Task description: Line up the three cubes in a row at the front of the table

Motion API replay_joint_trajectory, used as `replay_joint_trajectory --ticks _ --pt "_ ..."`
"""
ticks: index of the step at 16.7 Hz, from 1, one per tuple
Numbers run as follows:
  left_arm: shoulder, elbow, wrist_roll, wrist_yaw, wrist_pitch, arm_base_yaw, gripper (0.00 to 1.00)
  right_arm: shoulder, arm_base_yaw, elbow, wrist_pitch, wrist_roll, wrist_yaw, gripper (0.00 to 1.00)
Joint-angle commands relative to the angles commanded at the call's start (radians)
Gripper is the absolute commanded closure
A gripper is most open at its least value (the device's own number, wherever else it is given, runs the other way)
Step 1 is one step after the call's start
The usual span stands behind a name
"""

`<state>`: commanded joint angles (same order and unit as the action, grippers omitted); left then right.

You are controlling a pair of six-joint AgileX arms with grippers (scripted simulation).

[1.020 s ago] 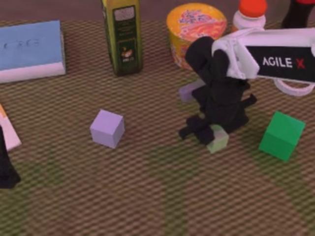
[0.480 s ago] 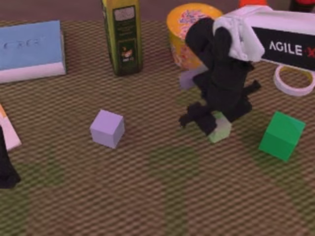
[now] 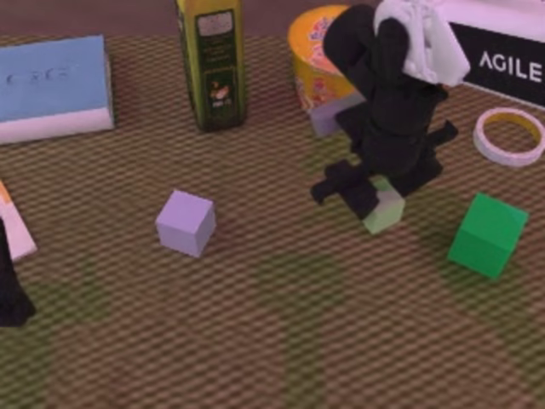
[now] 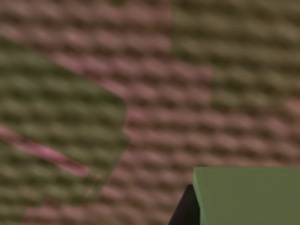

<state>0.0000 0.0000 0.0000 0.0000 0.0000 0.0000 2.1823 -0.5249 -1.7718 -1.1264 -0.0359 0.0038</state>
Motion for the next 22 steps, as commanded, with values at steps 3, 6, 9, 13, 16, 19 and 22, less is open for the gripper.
replay_joint_trajectory --ticks 3,6,9,13,16,19,22 --pt "0.000 0.000 0.000 0.000 0.000 0.000 0.00 -0.045 -0.027 0.052 0.008 -0.066 0.002 1.00" --pt "0.000 0.000 0.000 0.000 0.000 0.000 0.00 -0.137 -0.075 0.165 0.024 -0.225 0.007 1.00" --pt "0.000 0.000 0.000 0.000 0.000 0.000 0.00 -0.251 -0.134 0.313 0.042 -0.439 0.012 1.00" --pt "0.000 0.000 0.000 0.000 0.000 0.000 0.00 -0.394 -0.202 0.484 0.070 -0.658 0.018 1.00" --pt "0.000 0.000 0.000 0.000 0.000 0.000 0.00 -0.445 -0.223 0.536 0.084 -0.713 0.021 1.00" --pt "0.000 0.000 0.000 0.000 0.000 0.000 0.00 -0.445 -0.223 0.536 0.084 -0.713 0.021 1.00" --pt "0.000 0.000 0.000 0.000 0.000 0.000 0.00 -0.434 -0.220 0.546 0.099 -0.712 0.020 1.00"
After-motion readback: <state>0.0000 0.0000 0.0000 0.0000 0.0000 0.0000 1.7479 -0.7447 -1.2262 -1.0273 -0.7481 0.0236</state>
